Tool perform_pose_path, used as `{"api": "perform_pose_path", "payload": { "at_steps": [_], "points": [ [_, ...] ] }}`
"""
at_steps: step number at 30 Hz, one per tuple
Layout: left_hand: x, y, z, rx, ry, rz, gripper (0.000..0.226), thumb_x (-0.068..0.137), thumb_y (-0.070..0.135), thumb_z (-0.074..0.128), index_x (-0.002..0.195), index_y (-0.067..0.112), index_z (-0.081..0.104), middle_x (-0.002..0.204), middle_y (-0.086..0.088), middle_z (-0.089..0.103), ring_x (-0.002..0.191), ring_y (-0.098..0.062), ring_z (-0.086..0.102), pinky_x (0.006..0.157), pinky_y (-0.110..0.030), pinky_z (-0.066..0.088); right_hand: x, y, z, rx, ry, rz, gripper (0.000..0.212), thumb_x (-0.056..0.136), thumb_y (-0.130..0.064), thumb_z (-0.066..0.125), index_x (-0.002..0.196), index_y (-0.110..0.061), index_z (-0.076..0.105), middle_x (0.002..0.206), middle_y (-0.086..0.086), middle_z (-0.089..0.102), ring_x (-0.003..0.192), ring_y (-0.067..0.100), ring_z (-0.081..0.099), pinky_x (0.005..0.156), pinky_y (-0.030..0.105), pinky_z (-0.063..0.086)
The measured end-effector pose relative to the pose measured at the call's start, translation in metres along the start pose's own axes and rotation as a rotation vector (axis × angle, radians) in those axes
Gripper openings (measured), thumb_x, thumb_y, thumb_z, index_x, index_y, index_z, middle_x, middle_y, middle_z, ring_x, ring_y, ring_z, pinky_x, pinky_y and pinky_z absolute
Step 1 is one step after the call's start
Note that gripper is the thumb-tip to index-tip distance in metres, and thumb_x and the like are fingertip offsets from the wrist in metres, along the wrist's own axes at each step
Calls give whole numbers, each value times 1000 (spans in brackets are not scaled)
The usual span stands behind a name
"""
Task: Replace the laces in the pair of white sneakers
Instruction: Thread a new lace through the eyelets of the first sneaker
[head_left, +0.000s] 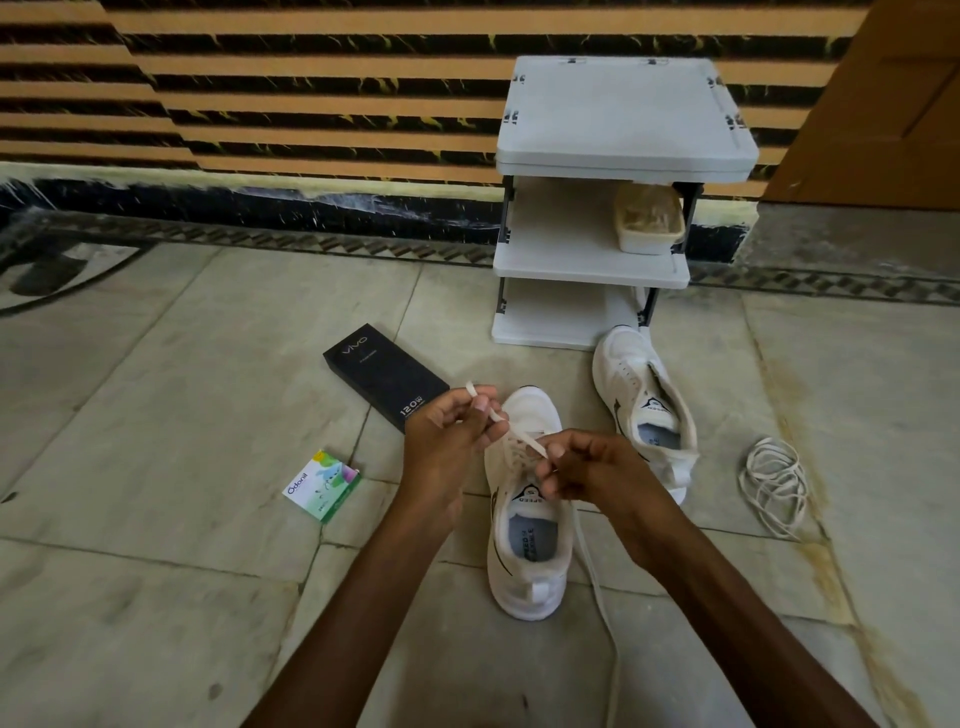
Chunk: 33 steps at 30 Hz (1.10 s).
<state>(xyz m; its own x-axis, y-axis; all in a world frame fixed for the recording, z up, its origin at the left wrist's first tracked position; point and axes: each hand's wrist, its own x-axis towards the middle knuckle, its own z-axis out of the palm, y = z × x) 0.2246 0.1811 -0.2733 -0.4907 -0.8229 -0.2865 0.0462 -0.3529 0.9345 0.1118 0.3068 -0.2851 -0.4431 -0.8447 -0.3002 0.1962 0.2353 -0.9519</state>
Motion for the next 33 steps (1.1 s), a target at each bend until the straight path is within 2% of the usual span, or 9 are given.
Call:
{"api": "perform_pose_path", "payload": {
  "at_steps": [4, 7, 9, 11, 13, 18, 25, 28, 33],
  "points": [
    [3, -12, -5, 331, 187, 87, 20, 92, 15, 65, 111, 9, 68, 106, -9, 70, 89, -17, 70, 75, -26, 58, 2, 5, -4, -62, 67, -15, 22, 98, 2, 47, 96, 4, 68, 72, 10, 65, 61, 13, 63, 60, 21, 54],
    [-2, -19, -4, 797, 340, 423, 46, 90, 21, 67, 132, 15, 50, 129, -3, 54, 113, -13, 55, 92, -28, 51, 7, 7, -6, -176, 158, -62, 19, 93, 7, 54, 97, -9, 65, 75, 16, 70, 61, 16, 69, 57, 22, 56],
    [-1, -18, -4, 851, 111, 532, 44, 95, 21, 61, 136, 17, 47, 131, 1, 54, 118, -10, 51, 93, -17, 45, 11, 10, -6, -213, 192, -67, 23, 87, 5, 65, 101, -11, 55, 72, 13, 72, 62, 20, 71, 58, 27, 58],
    [4, -18, -3, 907, -250, 427, 28, 98, 21, 54, 125, 22, 59, 121, 4, 64, 110, -10, 60, 85, -10, 46, 17, 10, -9, -260, 209, -80, 26, 84, -2, 72, 98, -11, 52, 69, 9, 74, 63, 23, 72, 62, 32, 60],
    [6, -21, -1, 984, -451, 359, 20, 98, 21, 53, 112, 19, 68, 105, -1, 70, 96, -15, 66, 85, -25, 53, 20, 7, -12, -255, 198, -119, 21, 84, -7, 73, 92, -7, 53, 68, 6, 74, 63, 23, 73, 59, 28, 58],
    [8, -25, -6, 959, -353, 472, 18, 96, 24, 59, 93, 15, 74, 84, 1, 72, 78, -13, 66, 77, -38, 54, 20, 7, -9, -205, 214, -112, 19, 88, -21, 69, 88, -6, 59, 66, 6, 73, 56, 20, 70, 50, 22, 54],
    [9, -35, -12, 1187, -308, 436, 18, 93, 33, 61, 99, 22, 74, 99, 3, 69, 87, -12, 64, 82, -29, 55, 7, 35, -5, -994, 286, -124, 14, 82, -36, 74, 82, -22, 72, 74, -5, 70, 65, 8, 64, 64, 25, 52],
    [6, -41, -8, 1319, -300, 516, 21, 94, 32, 58, 104, 21, 72, 114, 3, 58, 100, -14, 57, 80, -22, 50, 10, 40, -10, -906, 289, -66, 14, 87, -23, 69, 82, -10, 73, 74, 5, 72, 66, 17, 68, 64, 28, 55],
    [-3, -46, 9, 1441, -322, 580, 25, 94, 35, 59, 108, 19, 72, 120, 1, 54, 109, -16, 48, 86, -29, 50, 8, 37, -23, -290, 220, 160, 7, 83, -8, 74, 86, -2, 73, 78, 13, 74, 72, 25, 73, 65, 30, 61]
  ]
}}
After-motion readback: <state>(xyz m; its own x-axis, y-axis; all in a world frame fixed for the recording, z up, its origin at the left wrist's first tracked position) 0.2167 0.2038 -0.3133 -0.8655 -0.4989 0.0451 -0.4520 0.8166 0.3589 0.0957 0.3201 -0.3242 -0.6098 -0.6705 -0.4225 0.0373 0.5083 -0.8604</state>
